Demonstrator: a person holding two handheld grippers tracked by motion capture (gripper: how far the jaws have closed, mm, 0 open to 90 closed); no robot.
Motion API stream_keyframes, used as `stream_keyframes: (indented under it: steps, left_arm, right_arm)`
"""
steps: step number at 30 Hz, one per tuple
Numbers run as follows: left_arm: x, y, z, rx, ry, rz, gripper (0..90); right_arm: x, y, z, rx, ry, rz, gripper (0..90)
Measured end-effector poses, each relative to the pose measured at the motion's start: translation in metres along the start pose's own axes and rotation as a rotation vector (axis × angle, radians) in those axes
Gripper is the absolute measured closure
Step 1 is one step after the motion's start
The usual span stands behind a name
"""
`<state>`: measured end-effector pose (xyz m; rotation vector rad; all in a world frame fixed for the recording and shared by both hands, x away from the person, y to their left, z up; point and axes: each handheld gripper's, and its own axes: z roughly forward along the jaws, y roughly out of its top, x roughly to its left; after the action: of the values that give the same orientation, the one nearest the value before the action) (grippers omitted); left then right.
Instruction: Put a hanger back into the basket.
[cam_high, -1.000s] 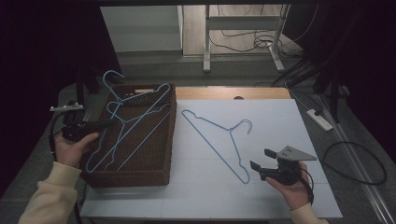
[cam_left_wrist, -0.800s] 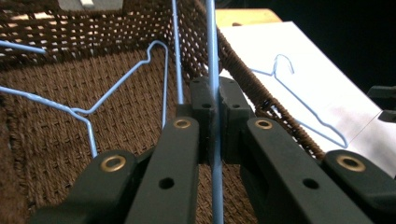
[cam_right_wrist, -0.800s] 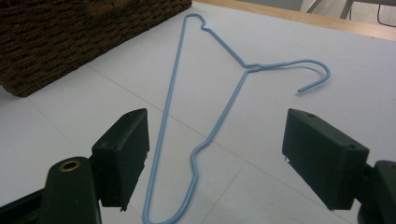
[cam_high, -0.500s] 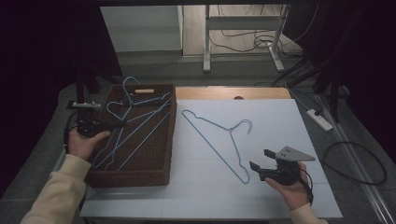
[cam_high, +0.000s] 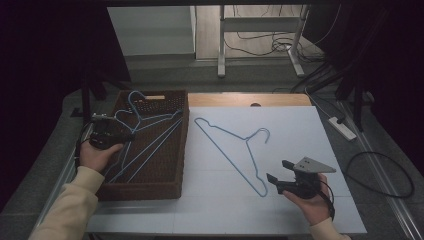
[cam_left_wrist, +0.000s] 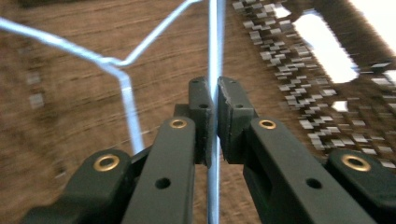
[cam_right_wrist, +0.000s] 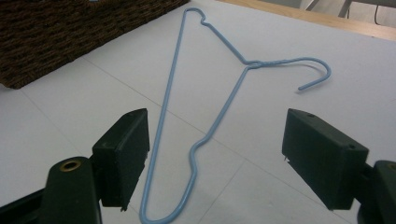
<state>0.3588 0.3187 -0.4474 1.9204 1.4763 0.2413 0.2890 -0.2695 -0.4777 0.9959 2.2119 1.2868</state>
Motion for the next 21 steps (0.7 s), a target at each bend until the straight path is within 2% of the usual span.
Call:
stream_keyframes:
  steps: [2, 4, 6, 7, 8, 10, 11, 13, 16, 17, 18, 21]
  left_arm:
    - [0.002, 0.0, -0.001, -0.002, 0.027, -0.009, 78.5]
    - [0.002, 0.0, -0.005, -0.028, 0.064, -0.006, 68.1]
    - [0.001, 0.0, -0.007, -0.047, 0.072, -0.002, 60.7]
    - [-0.001, 0.0, -0.012, -0.077, 0.073, 0.005, 60.7]
    - [-0.004, 0.001, -0.017, -0.104, 0.069, 0.015, 56.9]
    - [-0.012, 0.002, -0.026, -0.145, 0.046, 0.043, 52.8]
    - [-0.02, 0.002, -0.034, -0.176, 0.019, 0.068, 50.9]
    - [-0.031, 0.002, -0.043, -0.206, -0.012, 0.097, 48.2]
    - [-0.05, -0.001, -0.051, -0.228, -0.076, 0.142, 44.1]
    - [-0.05, -0.001, -0.051, -0.228, -0.076, 0.142, 42.1]
    - [-0.06, -0.004, -0.054, -0.235, -0.102, 0.17, 40.7]
    - [-0.076, -0.009, -0.056, -0.238, -0.139, 0.208, 37.1]
  right_arm:
    - [0.0, 0.0, 0.0, -0.001, 0.0, 0.0, 24.1]
    - [0.0, 0.0, 0.0, 0.0, 0.0, 0.001, 24.1]
    - [0.0, 0.0, 0.0, 0.0, 0.0, 0.001, 24.1]
    - [0.0, 0.0, 0.0, 0.0, 0.0, 0.001, 24.1]
    - [0.0, 0.0, 0.0, 0.001, 0.0, 0.001, 24.2]
    - [0.0, 0.0, 0.001, 0.004, 0.0, 0.0, 24.1]
    - [0.0, 0.0, 0.001, 0.006, 0.0, 0.0, 24.1]
    - [0.0, 0.0, 0.001, 0.006, 0.001, 0.001, 24.1]
    - [0.0, 0.0, 0.001, 0.007, 0.003, 0.002, 24.1]
    - [0.0, 0.0, 0.001, 0.009, 0.003, 0.001, 24.1]
    - [0.0, 0.0, 0.001, 0.008, 0.003, 0.001, 24.1]
    - [0.0, 0.0, 0.001, 0.008, 0.004, 0.0, 24.1]
